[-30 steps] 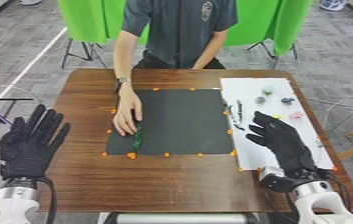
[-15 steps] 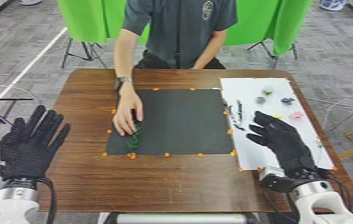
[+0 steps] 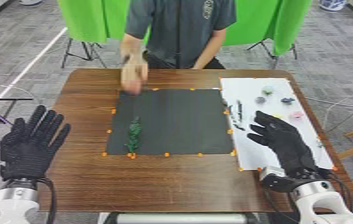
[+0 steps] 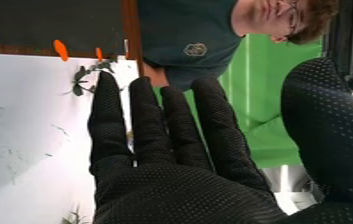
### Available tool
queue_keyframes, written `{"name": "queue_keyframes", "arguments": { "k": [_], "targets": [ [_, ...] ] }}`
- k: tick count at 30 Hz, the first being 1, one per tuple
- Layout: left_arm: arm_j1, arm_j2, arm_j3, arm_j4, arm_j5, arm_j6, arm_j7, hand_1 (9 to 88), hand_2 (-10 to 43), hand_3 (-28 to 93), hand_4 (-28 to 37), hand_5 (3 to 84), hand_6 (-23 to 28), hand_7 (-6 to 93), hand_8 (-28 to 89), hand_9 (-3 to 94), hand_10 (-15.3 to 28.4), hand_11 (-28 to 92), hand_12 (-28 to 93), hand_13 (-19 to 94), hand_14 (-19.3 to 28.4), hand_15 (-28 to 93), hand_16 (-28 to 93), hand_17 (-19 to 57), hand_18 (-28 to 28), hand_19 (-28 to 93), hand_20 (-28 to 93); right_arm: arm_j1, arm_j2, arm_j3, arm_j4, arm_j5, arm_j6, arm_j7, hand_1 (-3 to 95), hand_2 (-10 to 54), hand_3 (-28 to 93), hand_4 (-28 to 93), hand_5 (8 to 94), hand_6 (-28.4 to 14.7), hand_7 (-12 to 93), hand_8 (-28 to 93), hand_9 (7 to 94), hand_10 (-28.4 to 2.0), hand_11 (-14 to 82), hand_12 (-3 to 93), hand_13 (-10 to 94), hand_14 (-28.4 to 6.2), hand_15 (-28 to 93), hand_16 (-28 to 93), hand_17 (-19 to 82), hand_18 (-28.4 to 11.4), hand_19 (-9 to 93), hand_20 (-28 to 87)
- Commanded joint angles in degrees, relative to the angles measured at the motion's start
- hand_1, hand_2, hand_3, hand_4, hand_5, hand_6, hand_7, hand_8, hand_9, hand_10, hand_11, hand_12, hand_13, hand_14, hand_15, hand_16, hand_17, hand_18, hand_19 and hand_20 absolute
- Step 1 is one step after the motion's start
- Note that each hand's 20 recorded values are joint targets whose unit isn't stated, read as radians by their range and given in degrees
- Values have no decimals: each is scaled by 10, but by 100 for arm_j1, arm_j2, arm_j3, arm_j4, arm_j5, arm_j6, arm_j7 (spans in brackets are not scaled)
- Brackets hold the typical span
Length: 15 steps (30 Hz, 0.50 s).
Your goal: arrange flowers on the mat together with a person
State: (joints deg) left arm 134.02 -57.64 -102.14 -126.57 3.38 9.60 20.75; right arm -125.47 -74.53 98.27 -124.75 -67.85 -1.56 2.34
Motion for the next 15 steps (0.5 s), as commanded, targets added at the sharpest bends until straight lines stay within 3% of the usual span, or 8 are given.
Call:
{"name": "queue_keyframes", "arguments": {
  "k": [1,10,15],
  "targets": [
    [87,-42,3,2,8,11,-37,323,129,708,-283,443,71,70,-89,392,127,122,72,279,100,137,-47,-13,116,252,128,-38,59,28,-52,-38,89,-74,267,0,829,-240,413,-72,137,-133,329,-149,94,89,307,-131,182,84,131,-172,432,118],
    [49,-8,-6,18,17,-12,-44,324,129,707,-283,442,71,69,-89,391,127,121,73,279,100,136,-46,-13,116,252,128,-10,490,762,-30,-2076,636,-603,270,-3,830,-240,413,-72,142,-134,324,-163,95,90,275,-138,179,85,124,-164,424,113],
    [26,6,15,29,19,-22,-53,323,128,708,-283,442,71,69,-88,391,127,120,73,278,101,137,-45,-13,116,253,128,-18,961,965,-81,-3964,1117,263,269,-13,824,-239,408,-74,141,-133,317,-177,91,95,247,-149,177,88,92,-172,450,112]
  ]
}}
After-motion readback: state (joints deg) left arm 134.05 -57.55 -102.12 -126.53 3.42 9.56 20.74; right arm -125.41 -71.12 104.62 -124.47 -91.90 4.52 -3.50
